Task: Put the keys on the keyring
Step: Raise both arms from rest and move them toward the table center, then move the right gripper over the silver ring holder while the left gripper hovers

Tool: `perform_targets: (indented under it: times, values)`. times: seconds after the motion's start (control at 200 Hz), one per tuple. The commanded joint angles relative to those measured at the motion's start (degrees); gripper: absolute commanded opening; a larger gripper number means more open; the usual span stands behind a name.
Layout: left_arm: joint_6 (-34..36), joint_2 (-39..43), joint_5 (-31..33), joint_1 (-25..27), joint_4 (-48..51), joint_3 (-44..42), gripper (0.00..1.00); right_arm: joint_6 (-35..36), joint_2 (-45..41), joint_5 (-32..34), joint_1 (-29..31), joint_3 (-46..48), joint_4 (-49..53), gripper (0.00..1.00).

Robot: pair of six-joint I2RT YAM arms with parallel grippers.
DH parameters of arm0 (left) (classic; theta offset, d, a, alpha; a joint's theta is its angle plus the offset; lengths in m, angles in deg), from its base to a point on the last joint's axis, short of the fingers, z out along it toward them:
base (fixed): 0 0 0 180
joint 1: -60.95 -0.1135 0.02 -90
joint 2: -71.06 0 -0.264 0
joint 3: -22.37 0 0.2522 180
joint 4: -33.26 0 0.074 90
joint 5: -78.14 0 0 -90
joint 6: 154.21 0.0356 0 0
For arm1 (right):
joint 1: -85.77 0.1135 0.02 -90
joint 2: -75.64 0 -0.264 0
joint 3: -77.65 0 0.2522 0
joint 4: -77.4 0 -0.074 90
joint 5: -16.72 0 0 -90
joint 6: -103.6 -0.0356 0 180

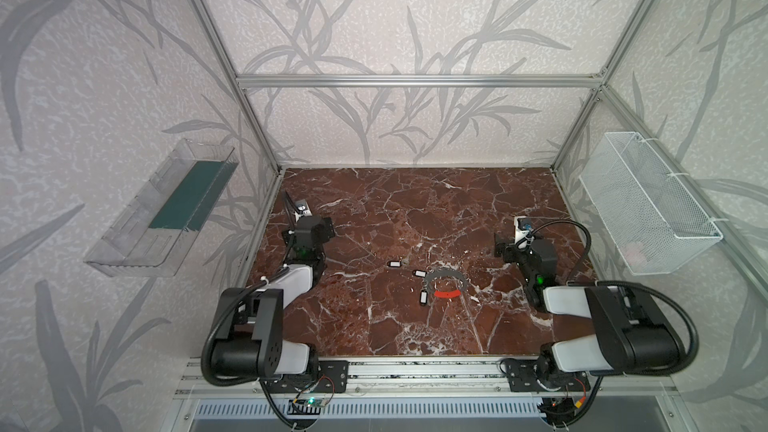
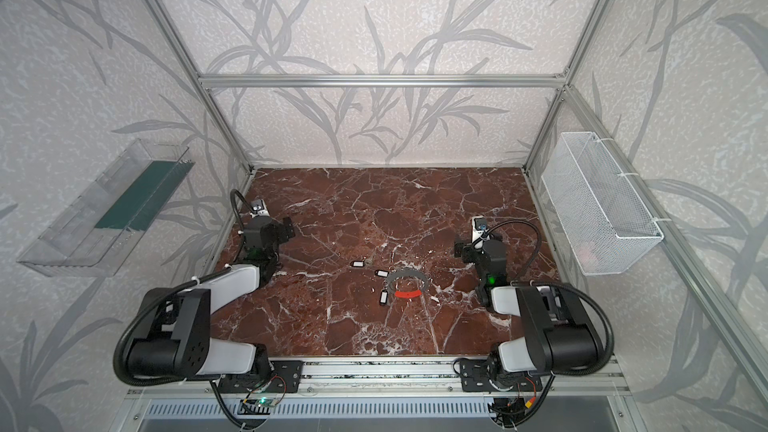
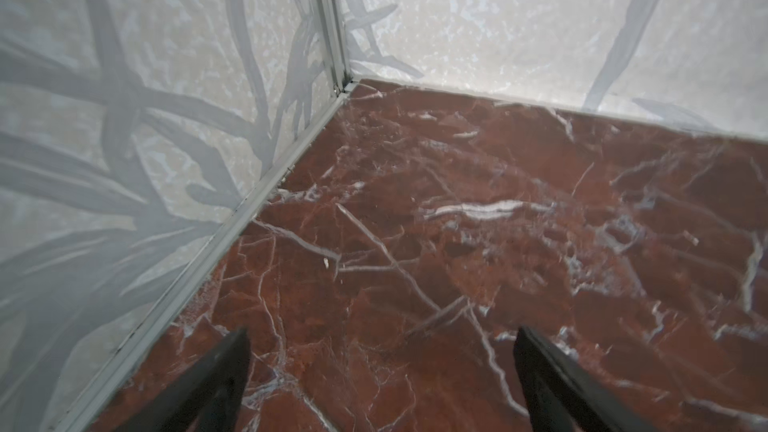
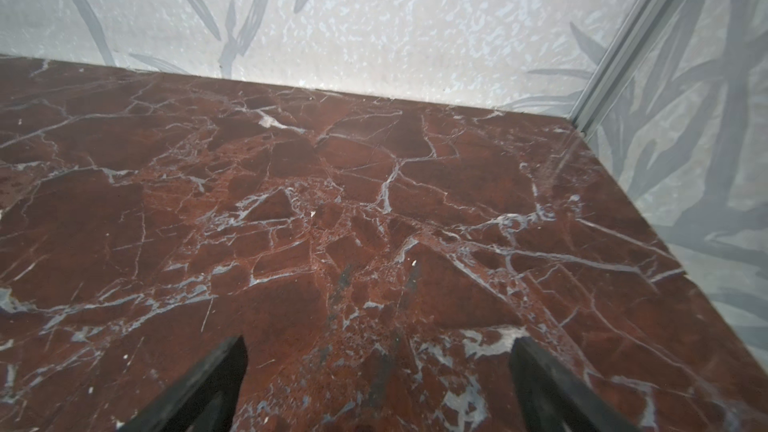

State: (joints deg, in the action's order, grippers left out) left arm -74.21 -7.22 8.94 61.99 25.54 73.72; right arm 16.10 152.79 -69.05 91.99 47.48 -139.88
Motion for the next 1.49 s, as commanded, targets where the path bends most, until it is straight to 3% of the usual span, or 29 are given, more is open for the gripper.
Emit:
perform_targets:
  times: [0.0,0.055,0.105,0.255,0.31,0.385,0.525,0.655,0.87,1.155,1.21,1.375,1.49]
  values:
    - [-11.03,2.28,1.97,-0.09,30.59,11.56,0.99,-7.5,-8.74,7.59,0.64,-5.28,15.71,0.99]
    - [-12.89,1.87,-0.01,-0.07,38.07,15.93,0.99,-14.75,-12.46,8.52,0.55,-8.11,24.8,0.99]
    - [-15.35,2.01,-1.28,-0.07,42.18,18.29,0.99,-19.31,-15.16,5.47,0.55,-9.39,29.4,0.99]
    - [-18.8,6.47,-6.78,-0.07,46.02,18.63,0.99,-35.09,-22.29,0.24,0.3,-6.74,28.25,0.99]
    - [-18.51,8.53,-10.68,-0.07,46.25,18.17,0.99,-37.24,-23.32,-6.12,-0.63,-6.72,27.41,0.99]
    - [-15.92,11.37,-17.81,0.06,44.87,16.39,0.99,-37.77,-23.13,-13.16,-0.81,-10.11,32.77,0.99]
    - [-19.82,15.51,-24.23,0.36,44.74,12.82,0.99,-35.23,-20.41,-21.03,0.75,-17.48,46.44,0.99]
    - [-22.11,17.65,-29.01,1.68,43.81,8.83,0.99,-28.41,-17.3,-19.3,8.56,-23.29,58.49,0.99]
    - [-20.11,18.43,-31.99,7.17,43.66,7.25,0.99,-21.86,-7.94,-9.56,25.77,-31.36,73.45,0.99]
    - [-17.12,18.89,-32.1,10.8,44.58,7.24,0.99,-21.12,3.1,-15.34,31.49,-35.93,76.56,1.0]
    - [-16.98,18.68,-31.91,11.16,44.86,7.33,0.99,-21.05,4.96,-17.12,31.49,-36.68,76.36,0.92]
    - [-16.58,18.45,-31.71,11.82,44.99,7.42,0.98,-19.97,10.16,-20.84,31.49,-39.19,76.13,0.56]
    - [-16.12,18.45,-31.7,11.97,45.13,7.44,0.98,-20.09,15.32,-20.64,31.49,-42.54,78.25,0.47]
